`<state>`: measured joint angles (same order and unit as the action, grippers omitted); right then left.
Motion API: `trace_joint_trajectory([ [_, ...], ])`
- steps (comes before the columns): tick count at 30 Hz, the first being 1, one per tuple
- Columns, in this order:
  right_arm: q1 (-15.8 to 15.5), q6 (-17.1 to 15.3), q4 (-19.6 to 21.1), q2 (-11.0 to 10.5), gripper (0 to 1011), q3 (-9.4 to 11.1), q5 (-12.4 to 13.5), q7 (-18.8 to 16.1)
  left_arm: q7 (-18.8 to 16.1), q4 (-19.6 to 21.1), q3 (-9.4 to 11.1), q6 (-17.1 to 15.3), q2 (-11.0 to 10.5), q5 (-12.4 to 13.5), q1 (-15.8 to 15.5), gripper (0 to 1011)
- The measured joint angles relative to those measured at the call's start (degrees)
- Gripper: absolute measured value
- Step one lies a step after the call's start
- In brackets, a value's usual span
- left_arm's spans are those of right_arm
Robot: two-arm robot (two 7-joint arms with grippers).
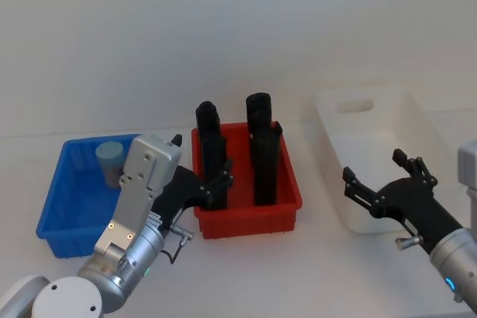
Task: Pick the cotton swabs from the blue box and place them into the white box.
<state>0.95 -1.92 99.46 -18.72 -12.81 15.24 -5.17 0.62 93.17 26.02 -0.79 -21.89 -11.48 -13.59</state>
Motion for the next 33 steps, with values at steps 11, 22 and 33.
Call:
trace_joint_trajectory([
  [11,5.10,0.82,-5.92,1.97,1001,-0.23,-2.23,-3.66,0.01,0.00,0.00,-0.01,0.00,0.00,0.00,1000],
  [22,12.16,2.88,-14.83,4.75,1001,-0.80,-4.96,-8.19,0.01,0.00,0.00,-0.01,0.00,0.00,0.00,1000],
  [33,20.41,6.29,-26.39,7.89,1001,-1.50,-7.25,-13.86,0.01,0.00,0.01,0.00,0.00,0.00,0.00,1000],
])
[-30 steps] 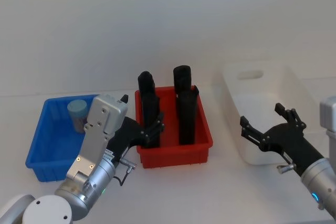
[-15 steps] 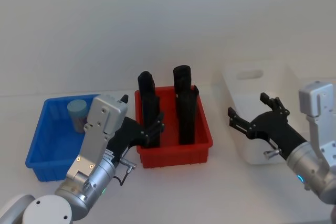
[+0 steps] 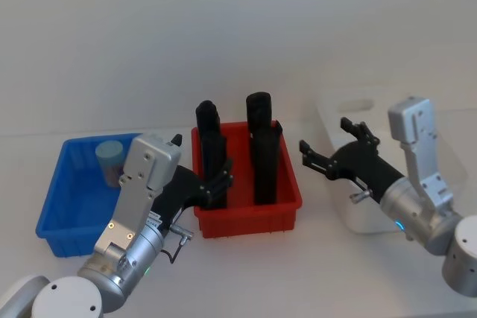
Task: Pick the cotton swabs from the blue box and place them into the white box.
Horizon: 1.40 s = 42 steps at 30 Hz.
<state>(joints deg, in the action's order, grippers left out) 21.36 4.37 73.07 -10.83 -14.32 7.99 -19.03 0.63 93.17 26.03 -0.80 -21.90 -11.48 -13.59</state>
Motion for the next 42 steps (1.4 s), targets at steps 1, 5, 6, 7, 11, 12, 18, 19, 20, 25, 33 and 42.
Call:
trace_joint_trajectory([
  [1,0.52,0.20,-0.78,0.20,1001,-0.05,-0.11,-0.39,0.00,0.00,0.00,0.00,0.00,0.00,0.00,1000],
  [5,4.13,1.72,-5.98,1.51,1001,-0.47,-0.88,-3.52,0.00,0.01,0.00,0.00,0.00,0.00,0.00,1000],
  [6,4.54,1.89,-6.58,1.66,1001,-0.52,-0.94,-3.98,0.00,0.00,0.00,0.00,0.00,0.00,0.00,1000],
  [7,4.98,2.05,-7.29,1.82,1001,-0.59,-1.02,-4.42,0.00,0.00,0.00,0.00,0.00,0.00,0.00,1000],
  [11,7.25,2.76,-10.75,2.64,1001,-0.94,-1.34,-6.84,0.00,0.00,0.00,0.00,0.00,0.00,0.00,1000],
  [12,7.99,3.00,-11.95,2.91,1001,-1.05,-1.39,-7.73,0.00,0.00,0.00,0.00,0.00,0.00,0.00,999],
  [18,10.57,3.77,-16.27,3.85,1001,-1.43,-1.54,-10.52,0.00,0.00,0.00,0.00,0.00,0.00,0.00,1000],
  [19,11.32,3.98,-17.53,4.11,1001,-1.50,-1.54,-11.12,-0.01,0.00,0.00,0.00,0.00,0.00,0.00,1000],
  [20,11.65,4.08,-18.10,4.23,1001,-1.55,-1.54,-11.36,-0.01,0.00,0.00,0.00,0.00,0.00,0.00,1000],
  [25,14.03,4.81,-22.59,5.01,1001,-1.68,-1.40,-13.01,-0.01,0.00,0.00,0.00,0.00,0.00,0.00,1000],
  [33,17.34,6.38,-29.15,6.11,1001,-1.81,-0.84,-14.87,-0.01,0.00,0.00,0.00,0.00,0.01,0.00,1000],
  [42,21.53,9.10,-37.53,7.58,1001,-2.16,-0.32,-16.95,-0.01,0.01,0.00,0.00,0.00,0.01,0.00,999],
])
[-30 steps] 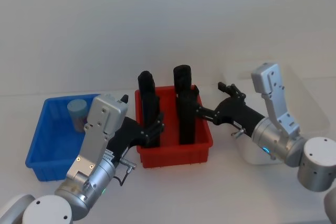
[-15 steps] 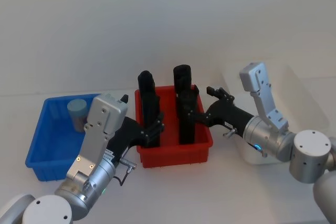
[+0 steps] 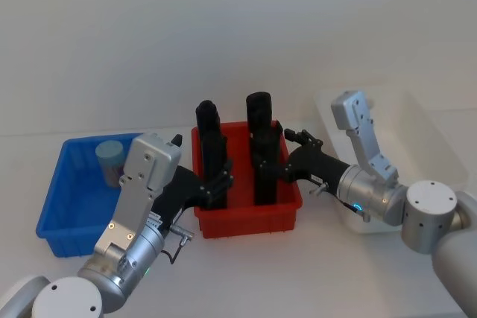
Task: Pick the cotton swabs from the blue box and place them into the white box.
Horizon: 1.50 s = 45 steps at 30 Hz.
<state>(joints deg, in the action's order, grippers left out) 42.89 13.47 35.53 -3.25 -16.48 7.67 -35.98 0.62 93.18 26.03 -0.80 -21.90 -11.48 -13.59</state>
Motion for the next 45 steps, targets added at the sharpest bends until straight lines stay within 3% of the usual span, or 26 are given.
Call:
trace_joint_trajectory([
  [12,5.08,4.13,-9.75,1.76,1001,-0.30,0.52,-1.51,0.00,0.00,0.00,0.00,0.00,0.00,0.00,1000],
  [22,9.22,7.99,-17.69,3.11,769,-0.29,0.67,-1.57,0.00,-0.01,0.00,0.00,0.00,0.00,0.00,1000],
  [28,11.04,9.82,-21.14,3.70,579,-0.12,0.79,-1.93,0.00,0.00,0.00,0.00,0.00,0.00,0.00,1000],
  [38,12.66,12.41,-24.36,4.22,517,0.33,1.02,-2.19,0.00,0.00,0.00,0.00,0.00,0.00,0.00,1000],
  [45,12.01,13.49,-22.37,4.00,512,1.13,1.54,-1.31,0.00,0.00,0.00,0.00,0.00,0.00,0.00,1000],
])
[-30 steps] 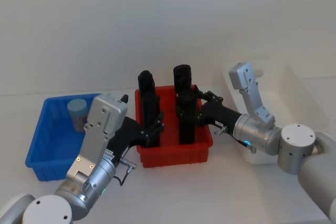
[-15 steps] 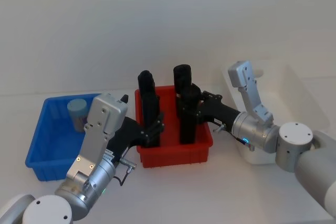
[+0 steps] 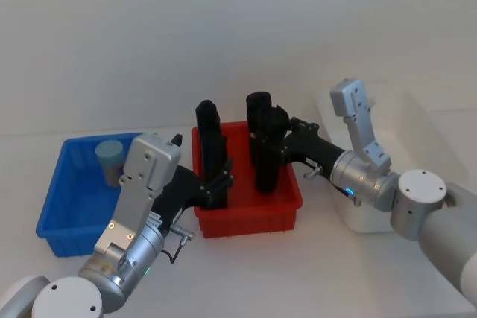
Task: Pick the cotton swabs from the blue box and place them into the white box.
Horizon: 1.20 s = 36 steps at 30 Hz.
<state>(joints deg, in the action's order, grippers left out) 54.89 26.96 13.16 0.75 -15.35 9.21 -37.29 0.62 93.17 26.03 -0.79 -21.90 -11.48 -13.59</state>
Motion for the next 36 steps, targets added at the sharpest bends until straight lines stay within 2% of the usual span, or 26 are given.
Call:
trace_joint_trajectory([
  [3,-1.47,-0.37,3.11,-0.43,512,0.36,0.37,0.57,0.00,0.00,0.00,0.00,0.00,0.00,0.00,999],
  [5,-4.24,-1.98,8.82,-1.17,512,0.78,1.03,1.53,0.00,0.00,0.00,0.00,0.00,0.00,0.00,1000],
  [6,-4.24,-1.98,8.82,-1.17,512,0.78,1.03,1.53,0.00,0.00,0.00,0.00,0.00,0.00,0.00,1000],
  [8,-7.54,-3.88,15.73,-2.10,512,1.20,1.81,2.58,0.00,0.00,0.00,0.00,0.00,0.00,0.00,1000],
  [9,-7.54,-3.88,15.73,-2.10,512,1.20,1.81,2.58,0.00,0.00,0.00,0.00,0.00,0.00,0.00,999],
  [13,-11.99,-6.32,25.07,-3.35,512,1.70,2.93,4.04,0.00,0.00,0.00,0.00,0.00,0.00,0.00,1000],
  [15,-13.51,-7.15,27.80,-3.82,512,1.87,3.34,4.61,0.00,0.00,0.00,0.00,0.00,0.00,0.00,1000],
  [16,-14.69,-7.89,30.84,-4.17,512,2.05,3.65,5.19,0.00,0.00,0.00,0.00,0.00,0.00,0.00,1000],
  [21,-18.15,-10.01,38.24,-5.24,512,2.56,4.38,7.38,0.00,0.00,0.00,0.00,0.00,0.00,0.00,999],
  [28,-23.21,-13.28,49.25,-7.05,512,3.52,4.69,12.29,0.00,0.00,0.00,0.00,0.00,0.00,0.00,1000],
  [31,-24.93,-14.73,52.88,-7.78,512,3.93,4.63,14.30,0.00,0.00,0.00,0.00,0.00,0.00,0.00,1000],
  [32,-24.93,-14.73,52.88,-7.78,512,3.93,4.63,14.30,0.00,0.00,0.00,0.00,0.00,0.00,0.00,1000],
  [36,-27.55,-16.89,58.33,-9.13,512,4.78,4.26,17.52,0.00,0.00,0.00,0.00,0.00,0.00,0.00,1000],
])
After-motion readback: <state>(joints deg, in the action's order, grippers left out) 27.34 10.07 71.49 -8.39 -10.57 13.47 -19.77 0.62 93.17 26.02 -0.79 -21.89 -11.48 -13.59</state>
